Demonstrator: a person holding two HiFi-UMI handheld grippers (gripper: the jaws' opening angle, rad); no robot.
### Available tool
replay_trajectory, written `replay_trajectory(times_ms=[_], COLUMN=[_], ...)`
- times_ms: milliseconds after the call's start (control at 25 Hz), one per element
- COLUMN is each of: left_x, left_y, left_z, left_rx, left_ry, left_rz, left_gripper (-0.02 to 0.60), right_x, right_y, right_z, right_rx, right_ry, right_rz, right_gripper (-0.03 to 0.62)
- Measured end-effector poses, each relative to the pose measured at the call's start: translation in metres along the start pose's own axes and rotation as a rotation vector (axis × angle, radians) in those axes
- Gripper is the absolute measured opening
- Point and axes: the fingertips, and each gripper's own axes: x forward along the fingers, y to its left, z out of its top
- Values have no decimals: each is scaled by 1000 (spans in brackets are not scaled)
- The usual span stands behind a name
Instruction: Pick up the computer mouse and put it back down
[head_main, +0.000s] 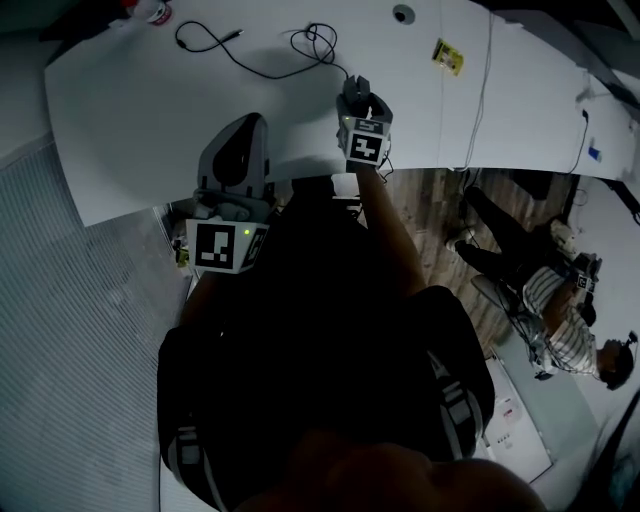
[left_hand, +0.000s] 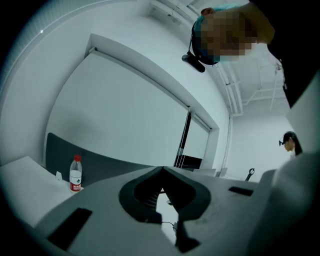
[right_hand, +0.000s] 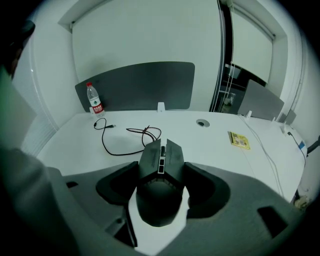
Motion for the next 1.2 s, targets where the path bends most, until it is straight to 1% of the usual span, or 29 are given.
replay_trajectory(times_ms=[480, 680, 1200], left_x=[-22, -27, -35], left_y=[-13, -10, -9], left_z=[29, 37, 52], left_rx=[27, 36, 48], left_ry=[-56, -65, -98], left_rz=[-13, -4, -10], left_gripper=[2, 3, 3], right_x=[-41, -58, -96], right_y=[4, 2, 7], right_z=[28, 34, 71], right_rx=[-1, -7, -6], right_ry=[-94, -123, -223], right_rz=[12, 11, 22], right_gripper=[285, 285, 285])
